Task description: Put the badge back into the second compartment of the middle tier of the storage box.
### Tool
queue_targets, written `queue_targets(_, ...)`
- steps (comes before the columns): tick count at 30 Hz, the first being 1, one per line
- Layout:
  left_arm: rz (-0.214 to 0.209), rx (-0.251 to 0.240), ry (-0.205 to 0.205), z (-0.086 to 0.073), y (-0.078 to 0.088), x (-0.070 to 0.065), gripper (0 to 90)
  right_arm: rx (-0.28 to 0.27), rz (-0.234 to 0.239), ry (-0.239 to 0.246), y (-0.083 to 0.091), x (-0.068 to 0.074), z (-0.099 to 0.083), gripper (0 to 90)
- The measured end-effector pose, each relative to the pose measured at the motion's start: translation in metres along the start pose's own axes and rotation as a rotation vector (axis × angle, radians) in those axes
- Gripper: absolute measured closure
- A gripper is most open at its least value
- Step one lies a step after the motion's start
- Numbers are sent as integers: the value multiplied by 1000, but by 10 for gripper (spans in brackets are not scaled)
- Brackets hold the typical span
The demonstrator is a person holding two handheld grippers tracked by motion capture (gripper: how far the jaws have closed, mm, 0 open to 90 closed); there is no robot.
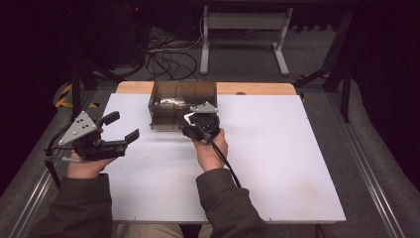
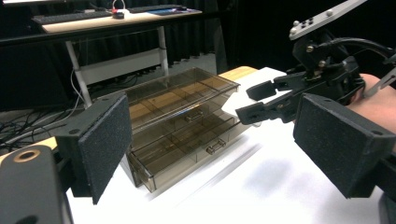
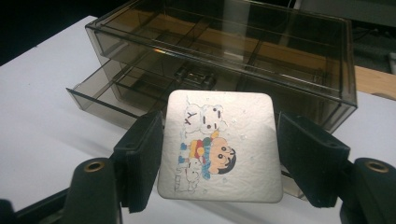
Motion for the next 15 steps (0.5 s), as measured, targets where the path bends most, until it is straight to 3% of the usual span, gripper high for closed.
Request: queue_targets(15, 1, 2, -2, 0, 0, 2, 125, 56, 32, -8, -24, 3, 0, 338)
Point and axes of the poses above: each handheld gripper's, and its own axes: y roughly backward along the jaws, z roughly out of its top, x roughly to its left, the point moved 4 cm from there along -y, roughly forward along the jaws, and after that the axes turned 5 degrees about y, right-handed, at the moved point
